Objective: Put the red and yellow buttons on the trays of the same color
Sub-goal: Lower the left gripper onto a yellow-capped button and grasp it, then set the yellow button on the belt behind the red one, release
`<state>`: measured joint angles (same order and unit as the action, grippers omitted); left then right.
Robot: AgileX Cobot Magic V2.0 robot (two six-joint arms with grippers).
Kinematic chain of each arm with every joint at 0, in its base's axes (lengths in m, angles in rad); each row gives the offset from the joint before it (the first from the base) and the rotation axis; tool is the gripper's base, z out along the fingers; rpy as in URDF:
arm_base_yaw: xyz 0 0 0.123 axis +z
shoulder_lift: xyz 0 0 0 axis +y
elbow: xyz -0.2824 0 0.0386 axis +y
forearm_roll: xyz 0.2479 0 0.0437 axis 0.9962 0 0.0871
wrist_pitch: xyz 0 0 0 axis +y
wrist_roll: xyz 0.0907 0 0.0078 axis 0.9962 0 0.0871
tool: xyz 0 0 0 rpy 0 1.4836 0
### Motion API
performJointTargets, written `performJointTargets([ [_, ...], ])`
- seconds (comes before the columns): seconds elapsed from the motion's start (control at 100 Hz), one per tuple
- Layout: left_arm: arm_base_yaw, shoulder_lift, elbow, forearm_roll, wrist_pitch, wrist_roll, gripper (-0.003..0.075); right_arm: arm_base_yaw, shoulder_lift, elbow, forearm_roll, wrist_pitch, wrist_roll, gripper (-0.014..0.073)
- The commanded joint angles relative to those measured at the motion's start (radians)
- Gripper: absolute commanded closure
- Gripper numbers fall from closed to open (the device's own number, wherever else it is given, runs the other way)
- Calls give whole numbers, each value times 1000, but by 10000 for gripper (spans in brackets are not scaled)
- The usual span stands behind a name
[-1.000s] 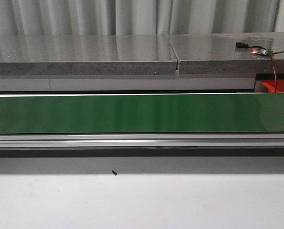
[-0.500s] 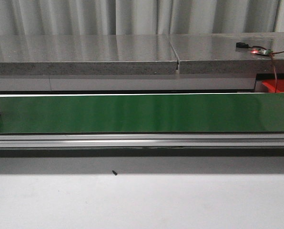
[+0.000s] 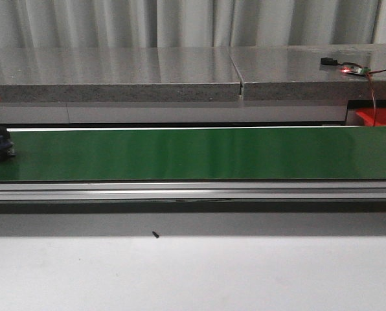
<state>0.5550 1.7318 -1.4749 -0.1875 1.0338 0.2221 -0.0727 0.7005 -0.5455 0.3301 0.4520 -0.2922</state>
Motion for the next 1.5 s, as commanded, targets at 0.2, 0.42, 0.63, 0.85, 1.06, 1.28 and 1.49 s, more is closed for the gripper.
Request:
performJointTargets([
  [0.2, -121, -59, -28, -26, 11, -6, 461, 2, -6, -27, 14, -53, -8, 661],
  [0.42, -159, -45, -26, -72, 11, -6, 460, 2, -6, -27, 14, -53, -8, 661],
  [0.63, -189, -5, -26, -66, 13, -6, 460, 2, -6, -27, 14, -53, -8, 661],
  [0.85, -189, 1, -26, -59, 34, -6, 440, 2, -6, -27, 14, -52, -8, 661],
  [1.06, -189, 1, -26, -77, 38, 0, 220, 2, -6, -27, 14, -52, -8, 661],
  [1.28, -189, -1, -28, -97, 15, 3, 163, 2, -6, -27, 14, -52, -8, 661],
  [1.49, -191, -49, -29, -156, 8, 67, 164, 2, -6, -27, 14, -52, -8, 661],
])
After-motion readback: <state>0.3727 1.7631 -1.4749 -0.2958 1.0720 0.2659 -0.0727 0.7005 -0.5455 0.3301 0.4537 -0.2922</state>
